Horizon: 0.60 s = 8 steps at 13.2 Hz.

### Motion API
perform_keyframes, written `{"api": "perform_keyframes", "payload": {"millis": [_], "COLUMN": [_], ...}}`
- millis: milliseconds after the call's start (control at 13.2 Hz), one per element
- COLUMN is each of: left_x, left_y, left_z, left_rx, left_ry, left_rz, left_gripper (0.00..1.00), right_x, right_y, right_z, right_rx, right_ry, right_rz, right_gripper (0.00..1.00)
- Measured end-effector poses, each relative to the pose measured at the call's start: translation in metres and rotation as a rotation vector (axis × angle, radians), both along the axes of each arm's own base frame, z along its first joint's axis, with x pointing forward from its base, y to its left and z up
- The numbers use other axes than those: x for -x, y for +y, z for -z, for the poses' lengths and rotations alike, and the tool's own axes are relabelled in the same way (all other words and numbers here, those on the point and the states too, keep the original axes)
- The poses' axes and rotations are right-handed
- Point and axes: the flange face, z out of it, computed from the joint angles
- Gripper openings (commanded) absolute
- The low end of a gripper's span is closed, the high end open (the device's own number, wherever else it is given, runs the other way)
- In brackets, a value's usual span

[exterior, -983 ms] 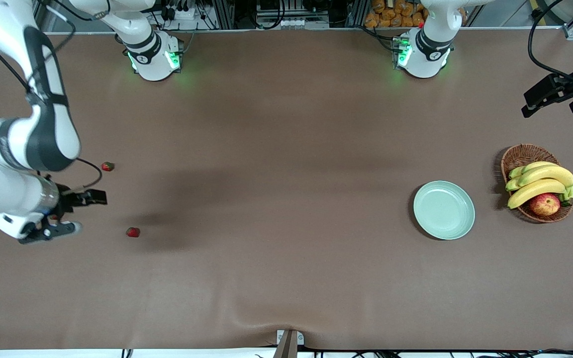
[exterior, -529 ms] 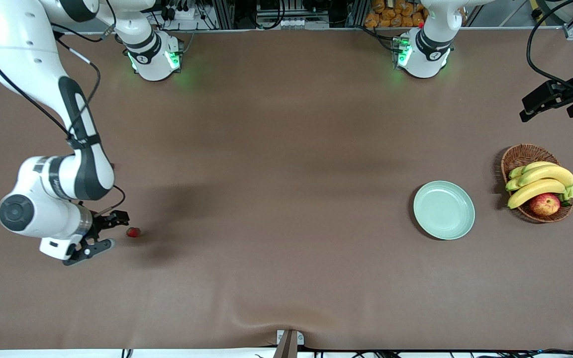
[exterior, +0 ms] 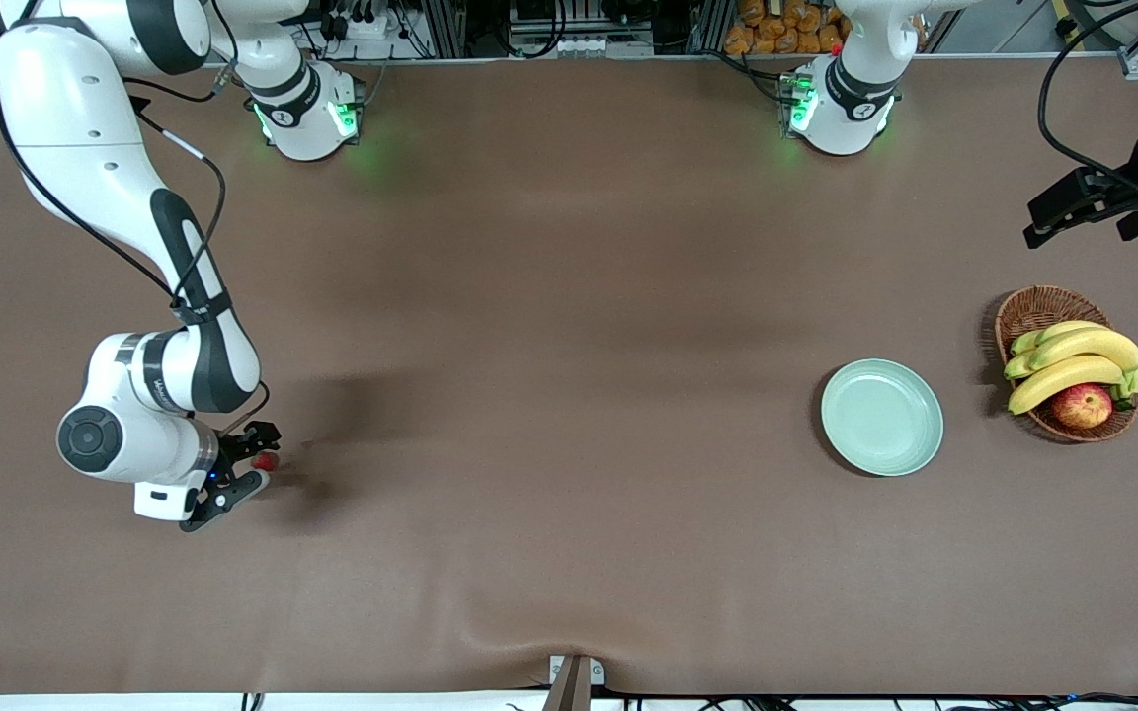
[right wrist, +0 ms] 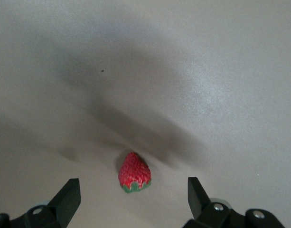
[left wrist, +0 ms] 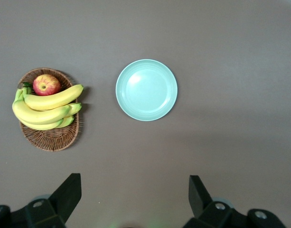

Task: Collect all strawberries into plate
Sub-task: 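Close the right gripper on the strawberry and lift it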

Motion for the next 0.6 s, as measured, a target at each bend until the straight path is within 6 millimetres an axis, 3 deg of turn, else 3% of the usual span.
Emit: {"api": "perform_keyframes", "payload": {"millis": [151, 302, 605], "left_x": [0.003, 0.007, 0.004], "left_y": [-0.024, -0.032, -0.004], "left_z": [-0.004, -0.007, -0.007], "left_rx": [0.000, -0.001, -0.002], "left_ry": [-0.008, -0.007, -0.002], "left_rz": [0.044, 0.060, 0.008], "left_gripper": [1.00, 1.00, 1.00], "right_x": [-0.002, -0.002, 0.004], "right_y": [0.000, 0.000, -0.002], "right_z": [0.007, 0.015, 0.027], "right_rx": [-0.004, -0.005, -0.004], "right_ry": [-0.020, -0.026, -0.003], "right_rz": [-0.045, -0.074, -0.077], "right_gripper": [1.00, 1.00, 1.00]}}
